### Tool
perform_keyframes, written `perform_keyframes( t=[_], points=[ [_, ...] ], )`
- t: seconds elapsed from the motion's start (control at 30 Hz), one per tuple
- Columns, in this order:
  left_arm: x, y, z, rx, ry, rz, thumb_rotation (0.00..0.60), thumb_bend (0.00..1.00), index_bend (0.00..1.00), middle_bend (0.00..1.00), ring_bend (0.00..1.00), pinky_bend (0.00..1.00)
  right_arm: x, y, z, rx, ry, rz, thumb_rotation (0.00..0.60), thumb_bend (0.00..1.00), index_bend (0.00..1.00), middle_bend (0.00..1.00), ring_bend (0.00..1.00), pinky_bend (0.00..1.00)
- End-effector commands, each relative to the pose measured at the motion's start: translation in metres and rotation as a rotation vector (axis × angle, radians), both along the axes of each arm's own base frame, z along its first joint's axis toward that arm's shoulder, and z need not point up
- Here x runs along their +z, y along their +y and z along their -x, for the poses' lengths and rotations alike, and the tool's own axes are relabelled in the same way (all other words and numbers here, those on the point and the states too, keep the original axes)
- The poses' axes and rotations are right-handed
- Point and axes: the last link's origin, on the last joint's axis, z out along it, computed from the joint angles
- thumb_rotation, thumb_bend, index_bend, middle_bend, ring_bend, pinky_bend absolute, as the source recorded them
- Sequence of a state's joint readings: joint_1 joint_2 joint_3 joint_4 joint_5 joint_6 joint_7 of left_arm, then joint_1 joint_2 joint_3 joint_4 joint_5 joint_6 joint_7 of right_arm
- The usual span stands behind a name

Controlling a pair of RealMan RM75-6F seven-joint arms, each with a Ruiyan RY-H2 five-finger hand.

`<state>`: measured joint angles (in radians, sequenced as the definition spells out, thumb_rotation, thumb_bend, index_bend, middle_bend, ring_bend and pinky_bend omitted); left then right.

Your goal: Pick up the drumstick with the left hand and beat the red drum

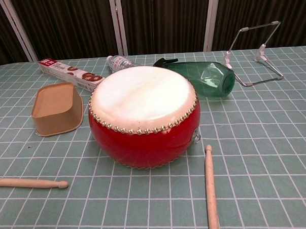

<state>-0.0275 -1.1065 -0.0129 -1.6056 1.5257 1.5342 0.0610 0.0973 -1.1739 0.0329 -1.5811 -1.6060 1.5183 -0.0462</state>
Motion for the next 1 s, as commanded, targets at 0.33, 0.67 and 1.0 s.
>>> perform_keyframes(
  t=[0.33, 0.67, 1.0],
  points=[
    [-0.001, 0.001, 0.000, 0.006, 0.004, 0.009, 0.600, 0.00, 0.00, 0.00, 0.00, 0.00, 0.001, 0.001, 0.000, -0.019, -0.010, -0.001, 0.600, 0.32, 0.00, 0.00, 0.00, 0.00],
    [-0.007, 0.002, 0.001, 0.038, 0.013, 0.063, 0.600, 0.01, 0.00, 0.00, 0.00, 0.02, 0.001, 0.001, 0.000, -0.022, -0.014, -0.003, 0.600, 0.32, 0.00, 0.00, 0.00, 0.00],
    [-0.027, 0.014, -0.011, 0.041, 0.018, 0.163, 0.600, 0.25, 0.24, 0.87, 0.89, 0.88, 0.000, 0.000, 0.000, -0.019, -0.021, -0.009, 0.600, 0.32, 0.00, 0.00, 0.00, 0.00]
  ],
)
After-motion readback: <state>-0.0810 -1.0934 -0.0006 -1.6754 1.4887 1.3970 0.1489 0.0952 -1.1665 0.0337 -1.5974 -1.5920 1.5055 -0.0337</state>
